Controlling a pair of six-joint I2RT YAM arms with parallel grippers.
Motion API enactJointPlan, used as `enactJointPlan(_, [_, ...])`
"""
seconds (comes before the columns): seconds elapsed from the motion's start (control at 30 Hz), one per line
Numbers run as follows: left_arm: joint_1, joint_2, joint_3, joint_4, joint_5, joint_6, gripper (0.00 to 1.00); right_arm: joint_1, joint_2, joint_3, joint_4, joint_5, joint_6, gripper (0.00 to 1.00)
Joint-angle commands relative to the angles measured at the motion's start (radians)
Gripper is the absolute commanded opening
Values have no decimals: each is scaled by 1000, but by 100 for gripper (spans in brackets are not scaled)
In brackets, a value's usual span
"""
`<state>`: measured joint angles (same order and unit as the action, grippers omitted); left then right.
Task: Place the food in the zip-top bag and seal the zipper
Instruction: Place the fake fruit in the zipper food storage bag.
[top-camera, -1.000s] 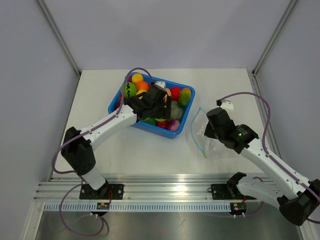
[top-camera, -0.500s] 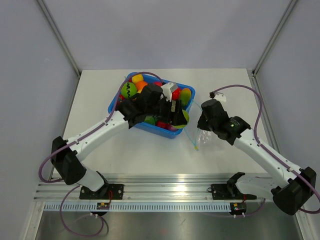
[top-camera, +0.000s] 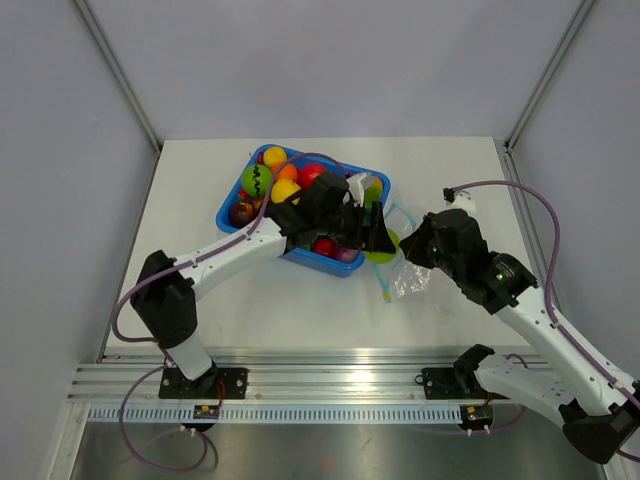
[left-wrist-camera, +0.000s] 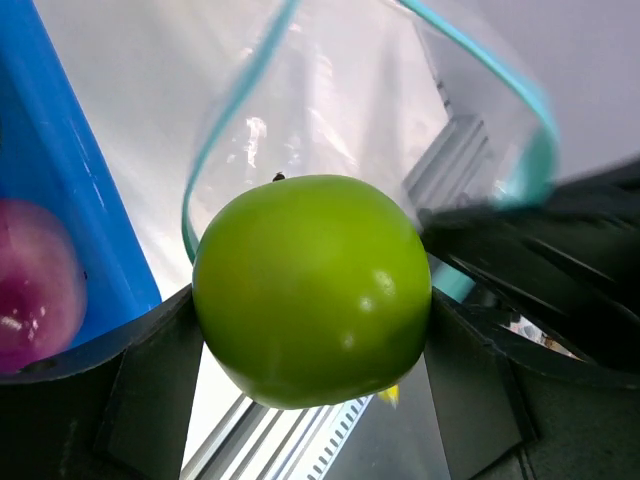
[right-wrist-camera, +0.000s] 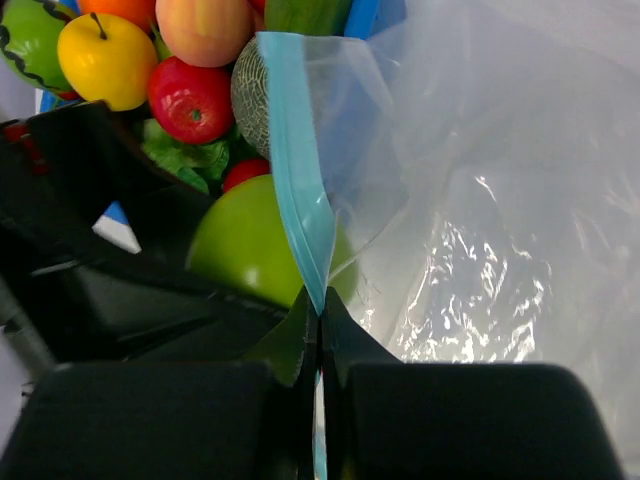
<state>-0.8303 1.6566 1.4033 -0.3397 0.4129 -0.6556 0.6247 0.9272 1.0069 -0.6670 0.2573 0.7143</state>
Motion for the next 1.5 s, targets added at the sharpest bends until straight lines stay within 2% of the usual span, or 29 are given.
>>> enactJointPlan(0.0, [-16, 43, 74, 79, 15, -45, 46, -6, -33, -17, 7, -61, 37, 0])
enactJointPlan(0.07, [-26, 69, 94, 67, 1, -44, 47, -6, -37, -25, -6, -66, 45, 0])
enactJointPlan(0.13, [-38, 86, 130, 32, -39, -32, 58, -6, -37, -31, -17, -55, 60, 0])
enactJointPlan(0.2, [-43, 104, 151, 8, -51, -15, 65, -6, -36, -34, -40, -27, 82, 0])
enactJointPlan(0.23, [-47, 114, 157, 1, -52, -10, 76, -6, -37, -34, -46, -18, 89, 0])
enactJointPlan(0.33, [-52, 109, 155, -24, -62, 8, 95, -8, -37, -33, -72, 19, 97, 0])
enactJointPlan(0.4, [-53, 101, 154, -33, -62, 24, 98, -6, -39, -31, -91, 45, 105, 0])
enactJointPlan(0.63, [-53, 94, 151, -27, -51, 31, 98, -6, -60, -73, 9, 4, 103, 0])
enactJointPlan(0.77, [-53, 65, 151, -38, -57, 46, 97, -6, -57, -74, 1, 16, 111, 0])
enactJointPlan(1.0, [-53, -49, 140, -99, -153, 109, 89, -28, -57, -80, 7, -13, 131, 0])
enactJointPlan(1.3, [-53, -253, -38, -122, -273, 142, 81, -88, -103, -90, 40, -93, 148, 0])
enactJointPlan(1.47, [-53, -285, -131, -87, -270, 125, 76, -91, -120, -57, 32, -108, 149, 0])
